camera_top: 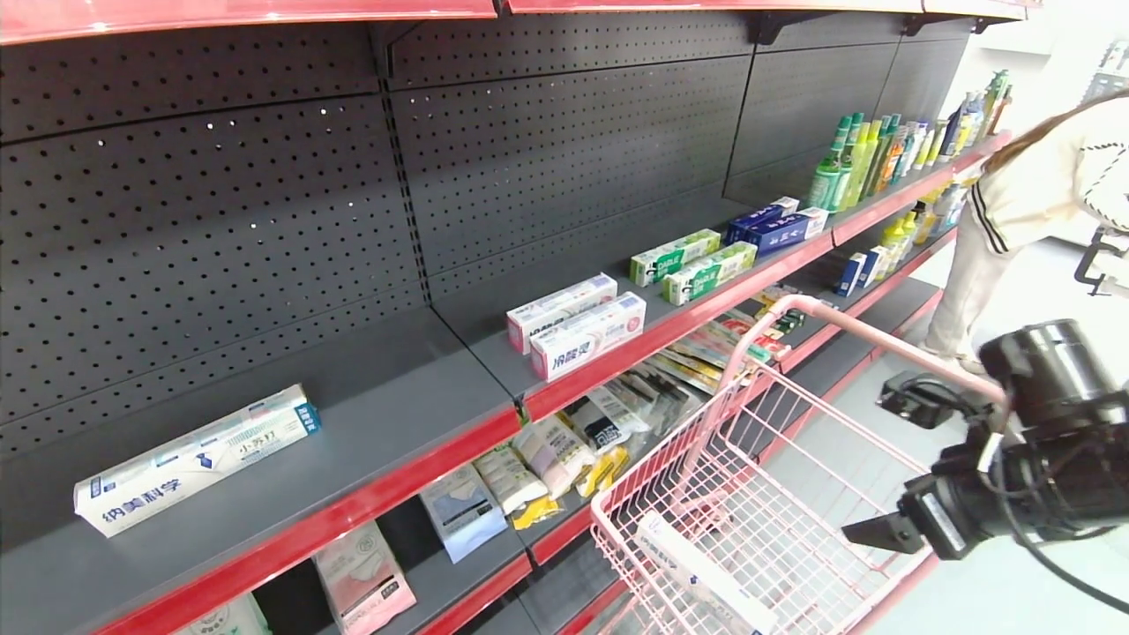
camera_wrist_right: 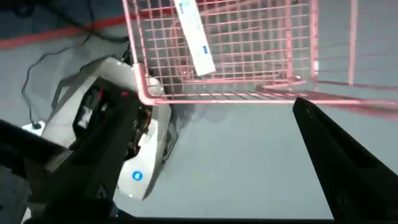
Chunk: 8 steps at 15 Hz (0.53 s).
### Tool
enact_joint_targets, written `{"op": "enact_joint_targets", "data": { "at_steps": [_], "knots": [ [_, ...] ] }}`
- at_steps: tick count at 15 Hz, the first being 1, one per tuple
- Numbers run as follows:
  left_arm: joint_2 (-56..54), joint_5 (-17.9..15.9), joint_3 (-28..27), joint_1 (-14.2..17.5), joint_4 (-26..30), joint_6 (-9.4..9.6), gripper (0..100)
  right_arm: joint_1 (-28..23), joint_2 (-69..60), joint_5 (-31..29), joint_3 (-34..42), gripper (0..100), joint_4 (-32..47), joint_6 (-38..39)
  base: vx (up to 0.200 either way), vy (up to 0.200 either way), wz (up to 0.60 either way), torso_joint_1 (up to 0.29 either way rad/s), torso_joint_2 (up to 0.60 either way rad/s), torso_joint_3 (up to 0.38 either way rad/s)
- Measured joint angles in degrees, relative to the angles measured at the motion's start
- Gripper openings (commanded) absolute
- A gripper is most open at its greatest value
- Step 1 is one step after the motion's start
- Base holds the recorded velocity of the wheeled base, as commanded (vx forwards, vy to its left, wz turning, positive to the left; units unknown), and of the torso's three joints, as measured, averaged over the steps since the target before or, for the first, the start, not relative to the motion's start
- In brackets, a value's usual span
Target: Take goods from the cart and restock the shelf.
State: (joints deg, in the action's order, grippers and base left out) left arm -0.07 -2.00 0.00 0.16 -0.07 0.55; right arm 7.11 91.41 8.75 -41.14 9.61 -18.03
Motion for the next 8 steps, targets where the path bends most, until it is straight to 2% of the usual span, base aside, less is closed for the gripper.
{"op": "enact_joint_targets", "data": {
  "at_steps": [3, 8],
  "knots": [
    [0.00, 0.00, 0.00, 0.00, 0.02, -0.01, 100, 4.08, 12.18, 2.41, -2.93, 100, -8.30, -1.45, 0.000, 0.000, 0.00, -0.098, 0.22, 0.121],
    [0.00, -0.02, 0.00, 0.00, 0.02, -0.01, 100, 8.79, 21.30, 3.94, -3.08, 100, -9.51, -2.08, 0.000, 0.000, 0.00, -0.154, 0.32, 0.173]
  ]
}}
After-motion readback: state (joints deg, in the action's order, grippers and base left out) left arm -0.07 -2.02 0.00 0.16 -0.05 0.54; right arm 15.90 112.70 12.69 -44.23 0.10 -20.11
